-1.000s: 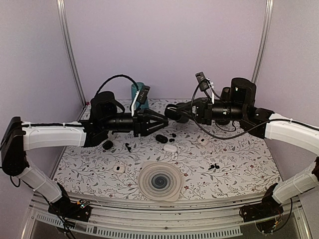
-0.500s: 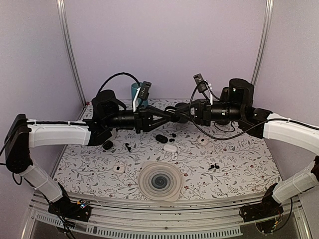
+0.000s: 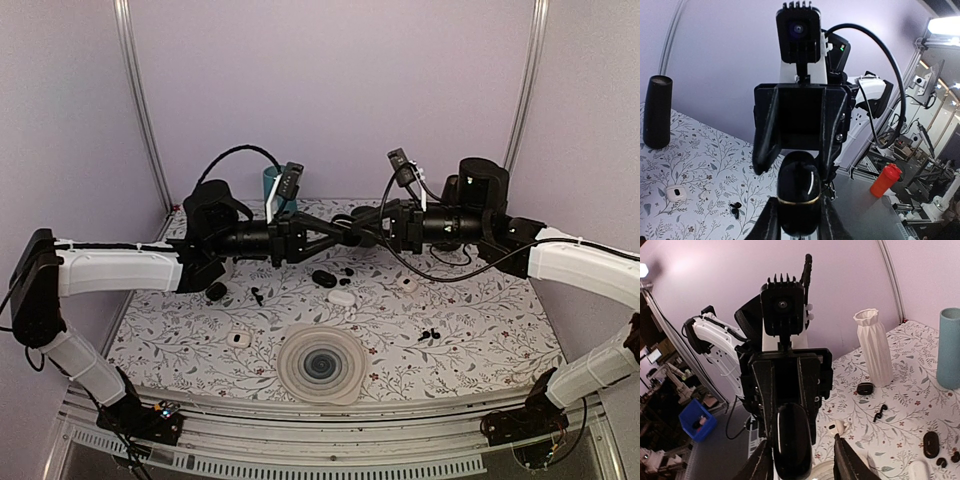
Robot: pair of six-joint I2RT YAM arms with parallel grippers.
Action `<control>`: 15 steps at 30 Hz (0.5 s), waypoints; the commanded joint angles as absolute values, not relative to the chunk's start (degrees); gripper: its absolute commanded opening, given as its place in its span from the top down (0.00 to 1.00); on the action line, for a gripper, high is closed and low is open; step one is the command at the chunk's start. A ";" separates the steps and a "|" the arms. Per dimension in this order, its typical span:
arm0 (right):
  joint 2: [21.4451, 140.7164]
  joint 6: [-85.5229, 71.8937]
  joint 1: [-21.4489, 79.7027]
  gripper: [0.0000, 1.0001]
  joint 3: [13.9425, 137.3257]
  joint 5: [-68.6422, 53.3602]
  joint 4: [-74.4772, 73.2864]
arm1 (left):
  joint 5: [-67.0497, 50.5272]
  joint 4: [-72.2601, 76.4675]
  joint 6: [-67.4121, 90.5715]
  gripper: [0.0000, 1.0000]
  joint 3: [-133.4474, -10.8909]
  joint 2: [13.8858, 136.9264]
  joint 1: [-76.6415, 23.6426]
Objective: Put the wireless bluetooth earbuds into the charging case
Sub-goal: Pass from the right arm to the left, then open the charging case.
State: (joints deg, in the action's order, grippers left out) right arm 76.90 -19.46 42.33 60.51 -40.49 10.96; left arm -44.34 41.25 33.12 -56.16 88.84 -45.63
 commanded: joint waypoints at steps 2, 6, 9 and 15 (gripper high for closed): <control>76.43 -18.76 42.20 0.48 61.23 -34.64 9.75 | -44.47 45.58 32.48 1.00 -54.98 87.48 -45.85; 75.43 -18.55 42.15 0.39 60.67 -30.19 8.56 | -45.48 48.09 32.70 1.00 -53.45 86.56 -45.97; 75.32 -18.61 41.93 0.35 60.93 -28.06 7.78 | -46.03 48.61 32.45 1.00 -52.92 86.23 -46.06; 75.44 -18.81 41.89 0.31 61.32 -25.85 6.20 | -46.17 48.60 31.87 1.00 -52.48 85.97 -46.25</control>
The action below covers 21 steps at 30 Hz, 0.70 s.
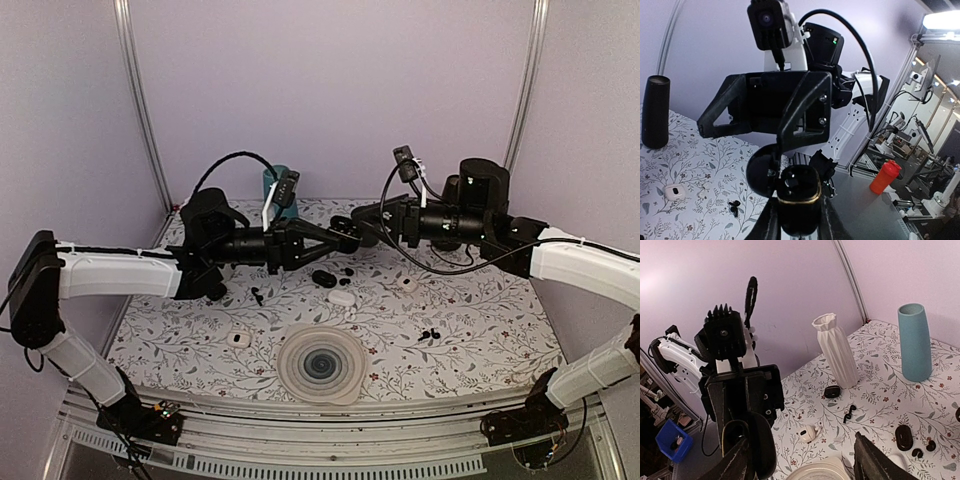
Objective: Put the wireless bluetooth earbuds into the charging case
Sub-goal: Open the charging case.
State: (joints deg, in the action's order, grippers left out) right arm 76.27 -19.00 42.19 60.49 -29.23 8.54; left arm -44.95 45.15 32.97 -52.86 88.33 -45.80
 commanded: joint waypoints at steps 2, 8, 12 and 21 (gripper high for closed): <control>75.53 -18.72 41.84 0.30 61.47 -26.16 5.91 | -45.60 48.37 31.83 1.00 -52.39 85.88 -46.30; 75.18 -18.55 41.90 0.25 62.00 -27.53 5.68 | -42.54 46.51 31.44 1.00 -52.59 85.83 -46.31; 74.93 -18.96 41.87 0.22 62.30 -28.31 6.01 | -38.15 42.87 30.55 1.00 -52.66 85.40 -46.17; 73.17 -21.19 41.84 0.15 61.21 -25.26 6.99 | -33.74 42.25 30.23 1.00 -51.23 84.08 -45.63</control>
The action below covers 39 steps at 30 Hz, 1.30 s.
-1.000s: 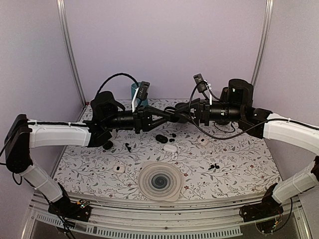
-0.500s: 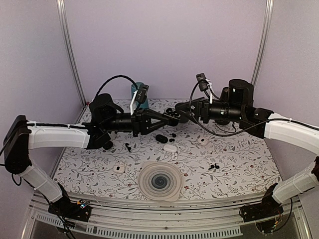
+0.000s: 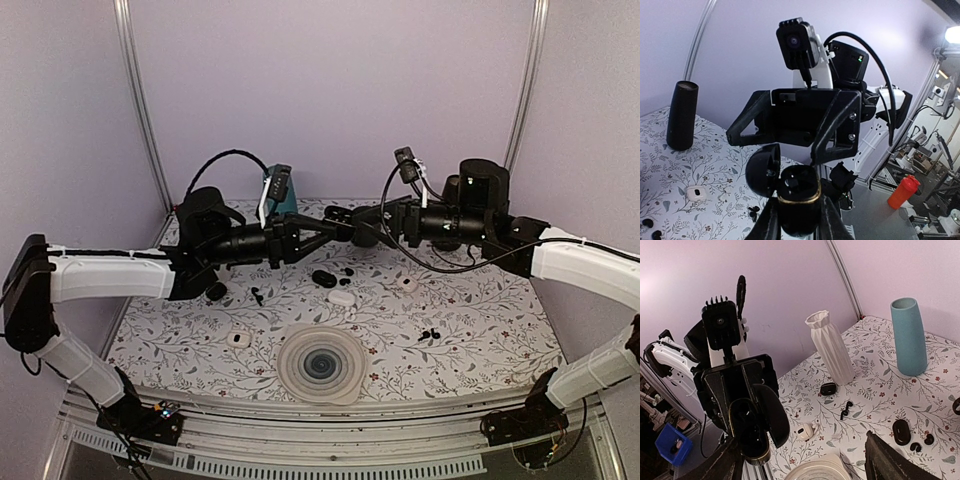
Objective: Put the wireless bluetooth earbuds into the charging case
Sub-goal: Open the charging case, then pick up the left earbud from the center of the board.
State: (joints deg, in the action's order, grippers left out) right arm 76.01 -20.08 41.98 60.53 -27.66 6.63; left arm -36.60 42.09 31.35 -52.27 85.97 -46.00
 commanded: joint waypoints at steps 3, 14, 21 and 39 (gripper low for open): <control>71.32 -22.30 41.88 0.13 60.01 -19.58 5.82 | -32.83 42.23 29.75 1.00 -50.70 83.51 -45.53; 63.06 -31.58 41.57 0.14 50.36 0.24 -6.82 | -30.95 41.57 27.80 1.00 -49.83 82.07 -45.08; 59.27 -42.61 41.59 0.18 42.81 5.79 -18.02 | -30.70 40.19 26.71 1.00 -49.88 80.52 -44.85; 63.42 -58.79 41.49 0.38 26.49 -5.63 -12.51 | -30.14 38.65 26.35 1.00 -50.09 78.84 -44.25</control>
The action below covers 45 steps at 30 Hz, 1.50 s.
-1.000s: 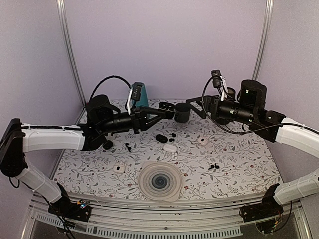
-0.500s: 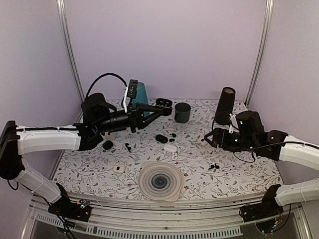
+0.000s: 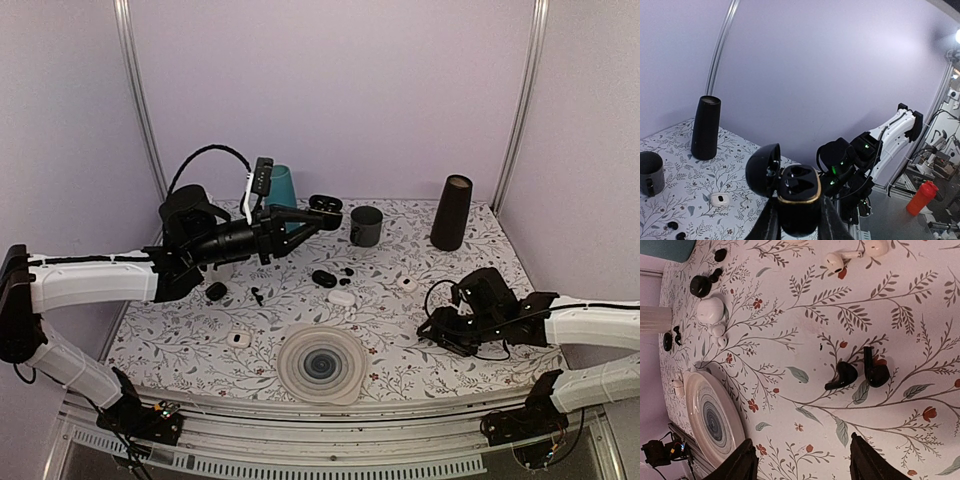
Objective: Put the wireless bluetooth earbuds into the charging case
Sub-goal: Pick up the left earbud from the center of the board.
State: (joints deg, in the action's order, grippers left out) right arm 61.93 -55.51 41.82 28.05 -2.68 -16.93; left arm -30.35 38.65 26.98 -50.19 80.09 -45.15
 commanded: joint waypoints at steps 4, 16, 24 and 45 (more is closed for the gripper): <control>65.73 -59.91 40.55 0.38 24.55 -7.82 -8.49 | -29.85 38.57 26.49 1.00 -49.61 78.28 -44.22; 72.28 -56.66 33.03 0.38 24.99 -11.30 -1.98 | -28.86 38.46 26.74 1.00 -48.34 76.75 -44.22; 78.35 -52.12 31.54 0.38 30.00 -11.38 -2.20 | -28.49 38.28 26.72 1.00 -48.25 76.29 -44.28; 74.04 -51.78 34.37 0.43 29.60 -8.83 -10.12 | -27.97 38.04 26.75 1.00 -47.94 76.27 -44.24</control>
State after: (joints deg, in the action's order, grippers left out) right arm 74.63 -49.91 32.71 30.59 -9.52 -9.15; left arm -28.10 38.17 27.05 -47.90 77.14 -44.97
